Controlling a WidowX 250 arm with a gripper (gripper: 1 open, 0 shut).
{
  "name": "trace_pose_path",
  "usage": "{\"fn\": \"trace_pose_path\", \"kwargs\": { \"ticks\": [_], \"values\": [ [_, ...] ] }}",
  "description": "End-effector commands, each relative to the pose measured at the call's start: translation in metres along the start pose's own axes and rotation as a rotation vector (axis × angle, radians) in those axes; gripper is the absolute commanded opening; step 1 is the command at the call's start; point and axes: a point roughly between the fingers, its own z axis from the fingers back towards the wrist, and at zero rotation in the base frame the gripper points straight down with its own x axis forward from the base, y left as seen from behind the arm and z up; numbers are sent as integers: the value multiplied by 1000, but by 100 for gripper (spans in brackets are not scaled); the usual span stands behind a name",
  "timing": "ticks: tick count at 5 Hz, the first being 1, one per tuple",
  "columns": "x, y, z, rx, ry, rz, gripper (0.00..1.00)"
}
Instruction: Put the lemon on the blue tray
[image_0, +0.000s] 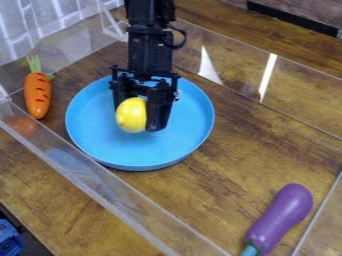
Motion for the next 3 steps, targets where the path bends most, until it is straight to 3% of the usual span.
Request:
{"fn": "trace_pose_path", "kwargs": {
  "ticks": [1,3],
  "values": [
    [-9,-7,25,2,-98,16,100],
    [8,-8,8,-23,-123,51,100]
  ]
}}
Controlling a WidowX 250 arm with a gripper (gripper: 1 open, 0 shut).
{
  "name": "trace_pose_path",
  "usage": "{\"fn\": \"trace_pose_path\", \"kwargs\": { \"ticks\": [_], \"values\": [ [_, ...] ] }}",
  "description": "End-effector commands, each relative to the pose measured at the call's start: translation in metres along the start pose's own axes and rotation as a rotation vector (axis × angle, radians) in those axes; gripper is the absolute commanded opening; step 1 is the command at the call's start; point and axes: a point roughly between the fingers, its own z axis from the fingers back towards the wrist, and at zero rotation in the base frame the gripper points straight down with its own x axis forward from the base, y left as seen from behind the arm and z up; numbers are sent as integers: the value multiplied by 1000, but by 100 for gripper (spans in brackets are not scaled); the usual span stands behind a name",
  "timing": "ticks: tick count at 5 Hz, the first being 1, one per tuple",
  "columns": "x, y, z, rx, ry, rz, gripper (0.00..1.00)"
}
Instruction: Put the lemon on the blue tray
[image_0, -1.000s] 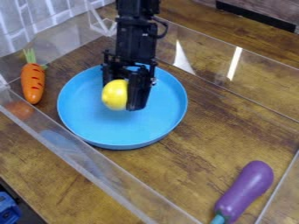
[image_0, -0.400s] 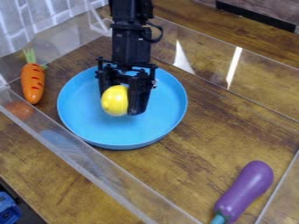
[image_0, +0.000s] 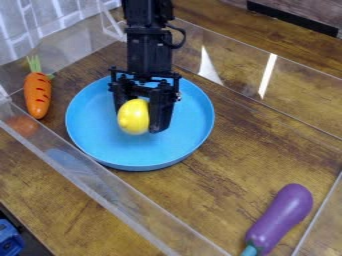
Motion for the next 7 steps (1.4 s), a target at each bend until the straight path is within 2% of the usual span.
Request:
{"fn": "trace_pose_path", "kwargs": {
  "ticks": [1,3,5,6,7],
  "values": [
    [-2,-11,18,20,-31,-74,100],
    [-13,-25,36,54,1,-203,100],
    [-14,-42,47,46,-22,-186,100],
    [-19,-32,44,54,-19,-213,0],
    [-24,-23,43,62,-17,-241,0]
  ]
}}
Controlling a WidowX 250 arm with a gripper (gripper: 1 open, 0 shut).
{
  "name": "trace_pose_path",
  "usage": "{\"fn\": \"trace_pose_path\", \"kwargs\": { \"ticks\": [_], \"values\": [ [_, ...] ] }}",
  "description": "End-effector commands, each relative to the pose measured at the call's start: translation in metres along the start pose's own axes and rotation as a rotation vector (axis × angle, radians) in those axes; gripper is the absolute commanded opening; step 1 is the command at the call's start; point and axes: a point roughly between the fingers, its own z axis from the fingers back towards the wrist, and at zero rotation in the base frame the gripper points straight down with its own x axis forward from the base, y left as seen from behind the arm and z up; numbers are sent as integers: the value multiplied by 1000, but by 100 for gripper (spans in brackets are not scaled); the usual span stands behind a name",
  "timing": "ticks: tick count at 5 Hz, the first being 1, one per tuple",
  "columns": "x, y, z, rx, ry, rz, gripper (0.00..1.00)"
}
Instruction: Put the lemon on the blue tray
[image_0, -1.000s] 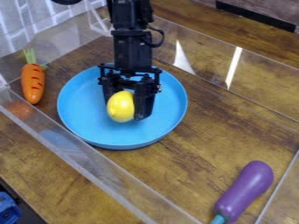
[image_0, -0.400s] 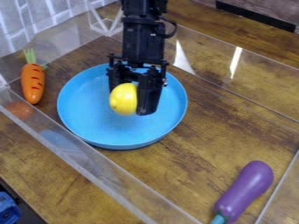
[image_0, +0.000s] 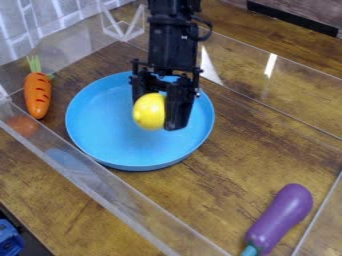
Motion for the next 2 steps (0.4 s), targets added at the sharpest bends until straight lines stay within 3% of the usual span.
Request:
{"fn": "trace_pose_path", "kwargs": {
  "ticks": [1,2],
  "values": [
    [-19,12,30,20,-114,42,0],
    [-29,19,33,8,-136,94,0]
  ]
}}
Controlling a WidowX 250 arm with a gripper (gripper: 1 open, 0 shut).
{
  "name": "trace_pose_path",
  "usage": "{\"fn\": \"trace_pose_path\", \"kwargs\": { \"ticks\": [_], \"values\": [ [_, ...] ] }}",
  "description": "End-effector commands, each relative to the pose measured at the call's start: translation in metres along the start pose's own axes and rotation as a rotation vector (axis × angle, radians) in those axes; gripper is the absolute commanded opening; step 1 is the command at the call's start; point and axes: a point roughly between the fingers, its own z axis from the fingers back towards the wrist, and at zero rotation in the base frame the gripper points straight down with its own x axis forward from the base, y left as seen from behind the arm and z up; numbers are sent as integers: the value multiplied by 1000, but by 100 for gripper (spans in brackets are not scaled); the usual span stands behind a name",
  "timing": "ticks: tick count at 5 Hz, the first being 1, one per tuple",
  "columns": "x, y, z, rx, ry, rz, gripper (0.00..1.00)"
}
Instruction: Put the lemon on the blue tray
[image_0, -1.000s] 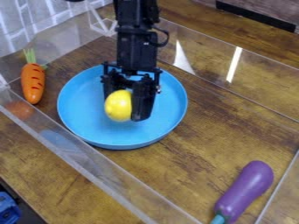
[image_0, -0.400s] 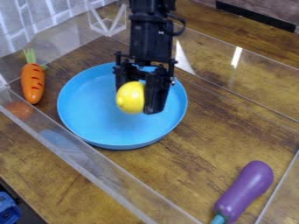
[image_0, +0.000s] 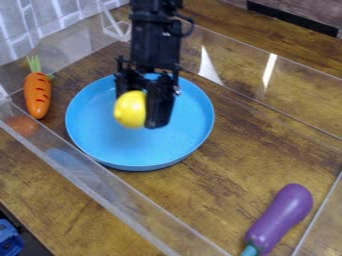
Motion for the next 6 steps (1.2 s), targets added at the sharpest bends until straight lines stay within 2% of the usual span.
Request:
{"fn": "trace_pose_path", "kwargs": {
  "ticks": [1,2,3,5,6],
  "values": [
    [-2,4,28,22,-103,8,0],
    [-1,2,29,18,-98,4,0],
    [0,-8,28,21,-81,-41,100],
    [-1,-22,18,28,-48,-123,100],
    [0,-23,8,35,-31,-156,0]
  ]
}}
